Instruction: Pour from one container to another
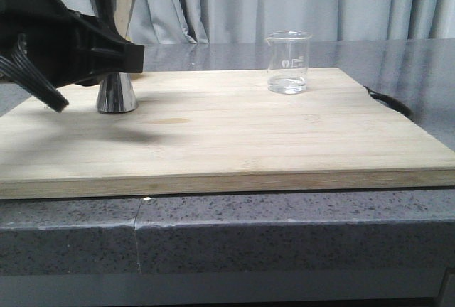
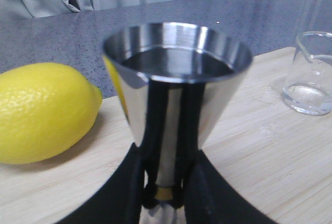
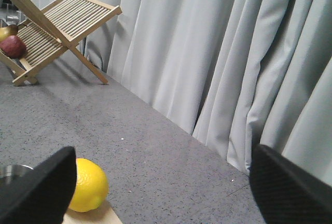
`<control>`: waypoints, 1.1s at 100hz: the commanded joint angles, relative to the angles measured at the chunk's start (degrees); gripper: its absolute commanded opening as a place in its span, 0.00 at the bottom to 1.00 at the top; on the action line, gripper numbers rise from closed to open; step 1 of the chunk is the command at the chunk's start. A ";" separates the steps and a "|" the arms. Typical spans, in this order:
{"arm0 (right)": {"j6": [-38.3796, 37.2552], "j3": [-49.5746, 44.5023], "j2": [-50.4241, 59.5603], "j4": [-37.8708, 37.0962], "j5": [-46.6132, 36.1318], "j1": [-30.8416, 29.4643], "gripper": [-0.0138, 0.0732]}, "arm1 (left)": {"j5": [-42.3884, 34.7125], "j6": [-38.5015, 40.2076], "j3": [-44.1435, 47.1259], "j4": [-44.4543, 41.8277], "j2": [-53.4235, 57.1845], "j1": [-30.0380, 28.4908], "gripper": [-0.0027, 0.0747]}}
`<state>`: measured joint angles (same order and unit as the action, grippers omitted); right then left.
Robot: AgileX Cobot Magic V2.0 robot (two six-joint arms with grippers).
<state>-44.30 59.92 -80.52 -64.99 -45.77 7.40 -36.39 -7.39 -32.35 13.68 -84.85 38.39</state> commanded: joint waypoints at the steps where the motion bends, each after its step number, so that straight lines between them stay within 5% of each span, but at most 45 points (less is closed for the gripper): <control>1: -0.01 1.86 2.21 2.39 -2.46 -0.36 0.86 | -4.34 0.34 -1.25 -0.43 1.41 -0.13 0.03; 110: -0.01 1.86 2.21 2.39 -2.46 -0.36 0.86 | -4.34 0.34 -1.25 -0.43 1.41 -0.13 0.05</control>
<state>-44.30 59.92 -80.52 -64.99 -45.87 7.40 -36.39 -7.39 -32.35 13.68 -84.85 38.39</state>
